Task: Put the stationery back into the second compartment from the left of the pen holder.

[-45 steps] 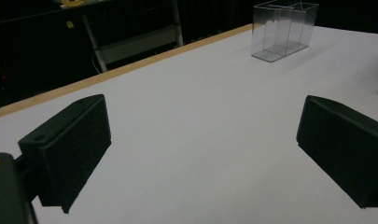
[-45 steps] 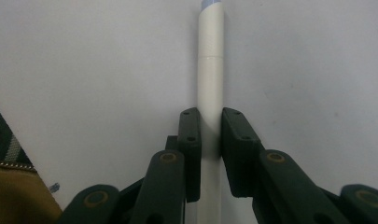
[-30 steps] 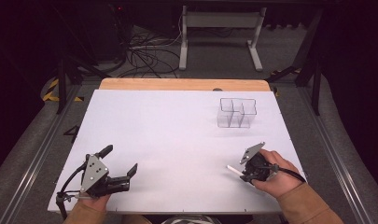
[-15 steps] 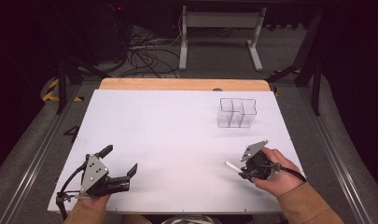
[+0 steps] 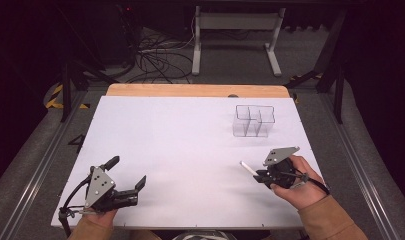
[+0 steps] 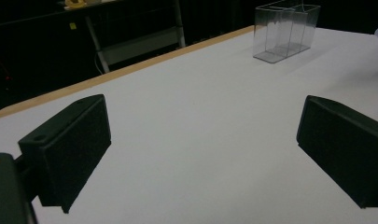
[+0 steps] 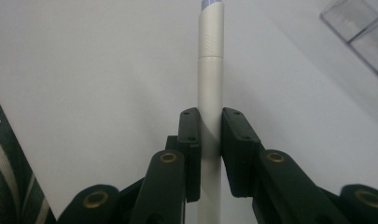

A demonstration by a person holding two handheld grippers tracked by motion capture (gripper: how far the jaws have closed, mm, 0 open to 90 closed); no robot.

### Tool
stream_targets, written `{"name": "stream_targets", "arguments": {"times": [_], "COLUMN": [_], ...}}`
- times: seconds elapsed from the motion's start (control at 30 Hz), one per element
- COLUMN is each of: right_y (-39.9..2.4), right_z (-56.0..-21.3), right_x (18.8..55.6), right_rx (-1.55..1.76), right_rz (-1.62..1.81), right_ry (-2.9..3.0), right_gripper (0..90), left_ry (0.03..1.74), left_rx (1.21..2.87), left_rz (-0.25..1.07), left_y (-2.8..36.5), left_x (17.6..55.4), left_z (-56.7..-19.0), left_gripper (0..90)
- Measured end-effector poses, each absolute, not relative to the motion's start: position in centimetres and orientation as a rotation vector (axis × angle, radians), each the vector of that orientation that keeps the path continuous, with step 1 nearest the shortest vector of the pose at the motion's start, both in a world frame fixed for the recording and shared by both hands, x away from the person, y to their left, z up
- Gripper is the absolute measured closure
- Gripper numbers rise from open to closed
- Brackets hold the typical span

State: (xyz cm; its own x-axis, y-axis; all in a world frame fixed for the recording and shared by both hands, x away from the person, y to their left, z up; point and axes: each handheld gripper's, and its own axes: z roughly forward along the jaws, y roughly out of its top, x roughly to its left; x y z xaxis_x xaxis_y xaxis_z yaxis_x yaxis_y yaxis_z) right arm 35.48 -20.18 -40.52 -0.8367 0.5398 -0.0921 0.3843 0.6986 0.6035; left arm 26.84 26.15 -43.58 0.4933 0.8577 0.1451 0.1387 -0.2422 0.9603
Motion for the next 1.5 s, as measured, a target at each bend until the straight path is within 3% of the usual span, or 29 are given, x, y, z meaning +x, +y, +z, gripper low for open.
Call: {"name": "stream_targets", "arguments": {"times": [1.5], "right_y": [-20.7], "right_z": [-36.6], "right_x": [37.7], "right_rx": [0.781], "right_rz": [1.459], "right_ry": [2.154], "right_gripper": [78.7], "left_ry": [0.877], "left_rx": [1.684], "left_rz": [0.875], "left_y": [26.7], "left_x": [26.3], "left_z": [-43.6], "left_gripper": [3.7]}}
